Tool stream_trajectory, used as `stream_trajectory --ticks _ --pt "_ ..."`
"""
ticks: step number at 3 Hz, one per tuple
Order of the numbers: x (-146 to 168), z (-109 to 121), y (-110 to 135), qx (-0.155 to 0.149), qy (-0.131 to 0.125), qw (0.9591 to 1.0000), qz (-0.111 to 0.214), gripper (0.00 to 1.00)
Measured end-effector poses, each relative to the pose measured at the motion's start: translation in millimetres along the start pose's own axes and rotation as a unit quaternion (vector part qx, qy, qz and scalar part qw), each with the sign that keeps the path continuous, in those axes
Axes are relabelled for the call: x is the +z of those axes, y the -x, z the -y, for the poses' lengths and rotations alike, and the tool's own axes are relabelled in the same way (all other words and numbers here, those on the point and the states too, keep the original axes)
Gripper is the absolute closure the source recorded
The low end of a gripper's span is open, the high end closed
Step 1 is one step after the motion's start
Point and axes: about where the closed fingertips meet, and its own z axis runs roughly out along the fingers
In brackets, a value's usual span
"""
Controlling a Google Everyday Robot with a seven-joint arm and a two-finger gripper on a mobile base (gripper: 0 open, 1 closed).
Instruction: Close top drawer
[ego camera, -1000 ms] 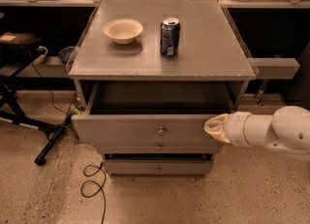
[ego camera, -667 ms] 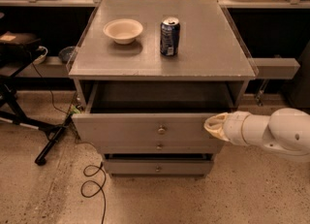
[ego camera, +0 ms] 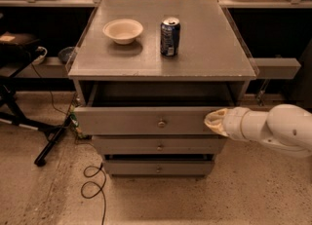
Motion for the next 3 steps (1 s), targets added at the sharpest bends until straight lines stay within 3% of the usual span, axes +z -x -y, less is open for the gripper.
stream_trajectory --ticks 2,3 --pt "28.6 56.0 4.3 0.002 -0.035 0.9994 -0.006 1.0" --pt "27.5 54.4 4.2 0.002 -0.035 0.9994 -0.006 0.81"
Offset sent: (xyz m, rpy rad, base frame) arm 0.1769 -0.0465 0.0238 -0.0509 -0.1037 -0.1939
